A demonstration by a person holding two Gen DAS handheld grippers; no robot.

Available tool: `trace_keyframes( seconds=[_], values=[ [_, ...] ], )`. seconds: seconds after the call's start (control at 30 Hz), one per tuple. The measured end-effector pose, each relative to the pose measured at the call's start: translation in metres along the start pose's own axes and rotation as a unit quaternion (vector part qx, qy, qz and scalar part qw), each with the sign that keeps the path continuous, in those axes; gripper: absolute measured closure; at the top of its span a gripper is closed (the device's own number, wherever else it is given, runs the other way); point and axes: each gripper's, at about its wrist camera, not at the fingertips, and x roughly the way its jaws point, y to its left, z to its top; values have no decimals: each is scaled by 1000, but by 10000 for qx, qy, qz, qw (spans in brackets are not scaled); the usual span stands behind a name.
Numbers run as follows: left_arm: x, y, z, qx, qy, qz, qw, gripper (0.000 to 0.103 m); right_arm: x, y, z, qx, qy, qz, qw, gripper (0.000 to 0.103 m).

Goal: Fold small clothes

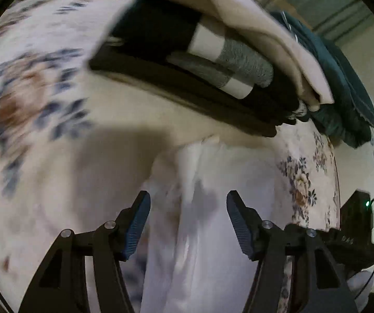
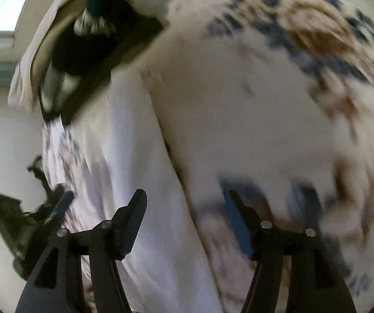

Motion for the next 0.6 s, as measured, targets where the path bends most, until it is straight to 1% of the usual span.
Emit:
trace_keyframes(
  seconds=[0.03,0.07,0.1,0.17,0.27,0.33,0.4,0.47,0.5,0.57,0.6],
  values=[
    [9,-2,2,123,62,-65,9999,82,11,6,7,20,-16,46,10000,38],
    [17,-4,4,264,158,93,9995,102,19,10,15,-6,-8,44,10000,38],
    [23,-6,5,400,209,116,9989,102,28,16,25,-50,3,-43,10000,38],
    [17,-5,5,413,127,-19,9991,102,40,21,31,-38,-1,-71,10000,38],
    [1,4,16,331,-77,-132,9993,102,53,21,37,183,-5,-26,9998,38],
    [-5,20,23,173,-106,-127,9997,103,59,23,36,252,-39,1,9997,38],
    [3,31,29,114,-34,-32,9999,102,63,23,41,287,-30,-47,9996,38],
    [12,43,29,-20,119,-6,9999,102,66,28,45,195,5,-146,9997,38],
    [17,50,30,-129,200,-76,9997,101,65,28,38,142,18,-190,9997,38],
    [18,60,31,-342,265,-158,9989,97,60,31,38,18,40,-268,9996,38],
    [14,67,31,-562,272,-273,9977,97,56,33,38,-41,26,-321,9995,38]
  ],
)
